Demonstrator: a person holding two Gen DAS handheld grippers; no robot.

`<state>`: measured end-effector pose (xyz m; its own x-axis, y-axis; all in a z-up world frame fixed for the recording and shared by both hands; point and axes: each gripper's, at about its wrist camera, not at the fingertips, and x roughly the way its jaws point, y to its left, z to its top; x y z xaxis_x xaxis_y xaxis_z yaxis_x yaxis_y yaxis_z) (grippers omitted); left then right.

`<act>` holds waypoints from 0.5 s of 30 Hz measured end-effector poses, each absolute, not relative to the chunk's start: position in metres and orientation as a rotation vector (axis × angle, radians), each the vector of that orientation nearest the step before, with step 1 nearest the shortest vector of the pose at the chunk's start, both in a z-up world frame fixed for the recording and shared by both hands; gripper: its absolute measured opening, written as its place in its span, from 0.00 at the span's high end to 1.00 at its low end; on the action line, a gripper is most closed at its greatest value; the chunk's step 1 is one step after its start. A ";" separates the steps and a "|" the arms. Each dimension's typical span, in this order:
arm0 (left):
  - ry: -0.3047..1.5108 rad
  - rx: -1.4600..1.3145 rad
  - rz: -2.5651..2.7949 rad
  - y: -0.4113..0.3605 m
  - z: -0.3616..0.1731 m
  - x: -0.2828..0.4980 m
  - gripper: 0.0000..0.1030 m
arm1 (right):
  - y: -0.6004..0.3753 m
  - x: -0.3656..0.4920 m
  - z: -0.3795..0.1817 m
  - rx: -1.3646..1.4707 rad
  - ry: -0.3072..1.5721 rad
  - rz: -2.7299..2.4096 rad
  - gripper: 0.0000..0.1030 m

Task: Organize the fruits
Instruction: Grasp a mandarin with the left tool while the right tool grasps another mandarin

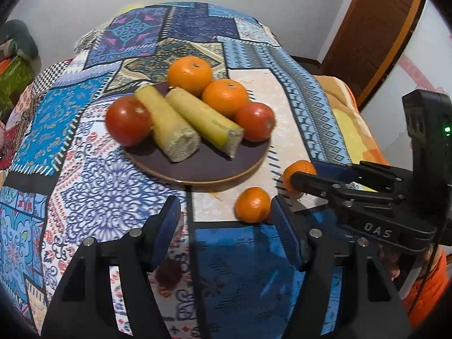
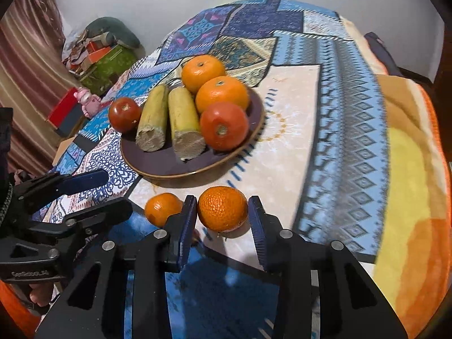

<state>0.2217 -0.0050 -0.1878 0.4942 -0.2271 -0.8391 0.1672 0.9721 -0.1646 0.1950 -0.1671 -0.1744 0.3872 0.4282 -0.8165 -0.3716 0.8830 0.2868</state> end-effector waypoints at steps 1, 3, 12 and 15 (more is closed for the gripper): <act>1.028 -0.062 -0.241 -0.008 -0.189 0.222 0.36 | -0.171 0.194 -0.173 0.059 1.051 0.502 0.67; 1.034 -0.055 -0.246 -0.015 -0.191 0.224 0.41 | -0.179 0.192 -0.170 0.057 1.041 0.487 0.67; 1.112 -0.058 -0.264 -0.032 -0.214 0.234 0.60 | -0.190 0.187 -0.166 0.067 1.027 0.478 0.67; 1.121 -0.092 -0.273 -0.030 -0.218 0.236 0.67 | -0.188 0.187 -0.166 0.068 1.027 0.484 0.66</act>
<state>0.2363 -0.0302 -0.2184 0.4059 -0.2618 -0.8756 0.1697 0.9630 -0.2093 0.1866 -0.1880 -0.1662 0.4219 0.4172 -0.8049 -0.3548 0.8930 0.2769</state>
